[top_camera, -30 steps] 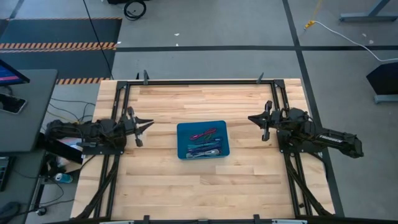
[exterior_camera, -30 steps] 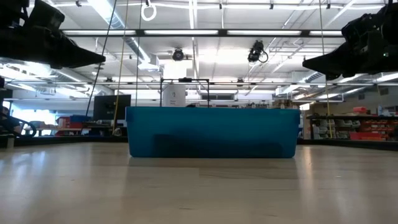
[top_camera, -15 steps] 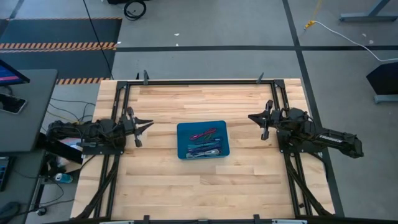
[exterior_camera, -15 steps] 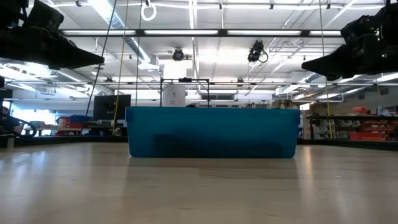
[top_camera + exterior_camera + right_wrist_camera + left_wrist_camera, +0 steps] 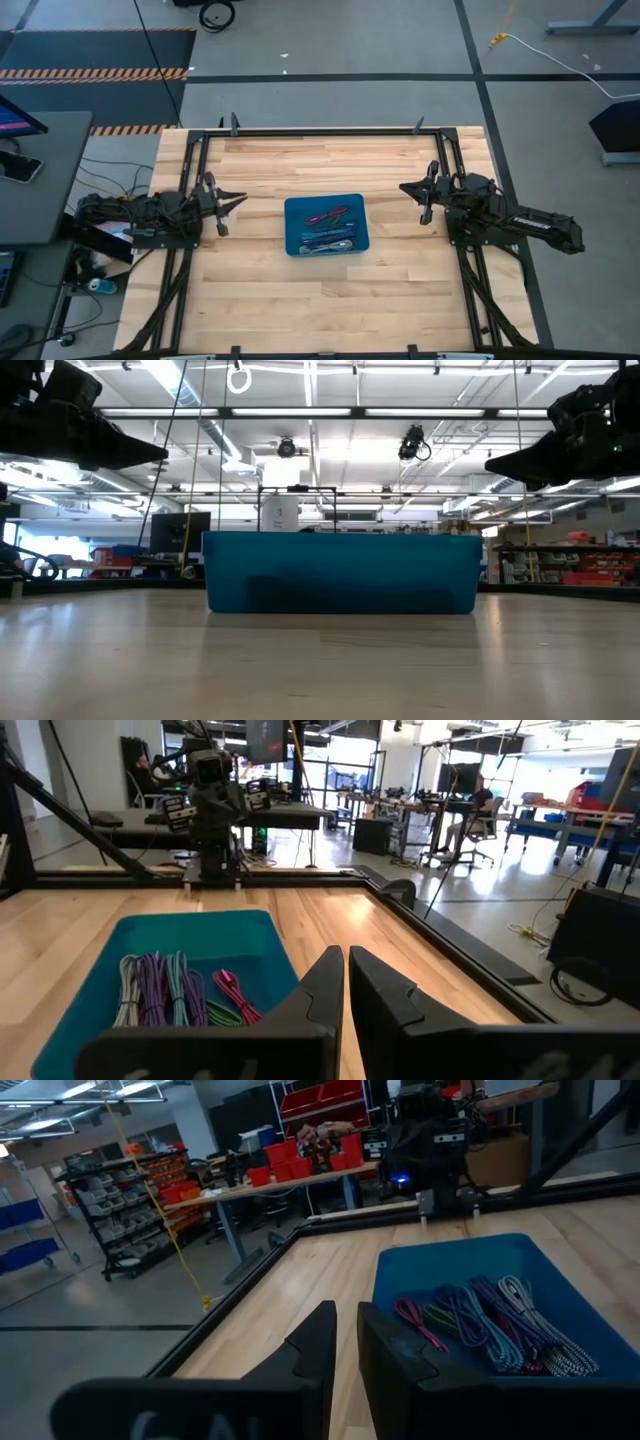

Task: Pick and place USB-C Cables
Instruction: Return to Home Position

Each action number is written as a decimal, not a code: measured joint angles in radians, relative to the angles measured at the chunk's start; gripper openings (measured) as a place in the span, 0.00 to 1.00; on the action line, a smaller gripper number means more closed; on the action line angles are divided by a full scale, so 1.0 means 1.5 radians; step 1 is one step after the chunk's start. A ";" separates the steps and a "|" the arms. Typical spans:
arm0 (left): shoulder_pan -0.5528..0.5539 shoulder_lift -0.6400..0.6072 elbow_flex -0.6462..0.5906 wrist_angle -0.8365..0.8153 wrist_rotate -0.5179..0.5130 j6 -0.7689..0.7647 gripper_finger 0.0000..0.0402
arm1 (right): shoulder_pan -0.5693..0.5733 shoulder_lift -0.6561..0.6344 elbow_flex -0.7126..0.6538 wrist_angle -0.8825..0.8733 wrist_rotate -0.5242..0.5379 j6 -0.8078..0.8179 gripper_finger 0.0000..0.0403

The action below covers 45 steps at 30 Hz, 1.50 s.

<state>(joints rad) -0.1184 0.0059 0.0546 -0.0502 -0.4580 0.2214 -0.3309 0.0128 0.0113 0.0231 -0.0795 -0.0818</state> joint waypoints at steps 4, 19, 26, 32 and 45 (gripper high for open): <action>0.000 0.000 0.000 0.004 0.000 0.000 0.13 | 0.000 0.000 0.000 0.000 0.000 0.000 0.07; 0.000 0.000 0.000 0.009 0.000 -0.001 0.13 | 0.000 0.000 0.000 0.000 0.000 0.000 0.07; 0.000 0.000 0.000 0.010 0.000 -0.001 0.13 | 0.000 0.000 0.000 0.000 0.000 0.000 0.07; 0.000 0.000 0.000 0.011 0.000 -0.001 0.13 | 0.000 0.000 0.000 0.000 0.000 0.000 0.07; 0.000 0.000 0.001 0.011 0.000 -0.001 0.13 | 0.000 0.000 0.000 0.000 0.000 0.000 0.07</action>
<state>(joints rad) -0.1184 0.0059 0.0559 -0.0334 -0.4580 0.2203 -0.3309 0.0128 0.0113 0.0235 -0.0795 -0.0814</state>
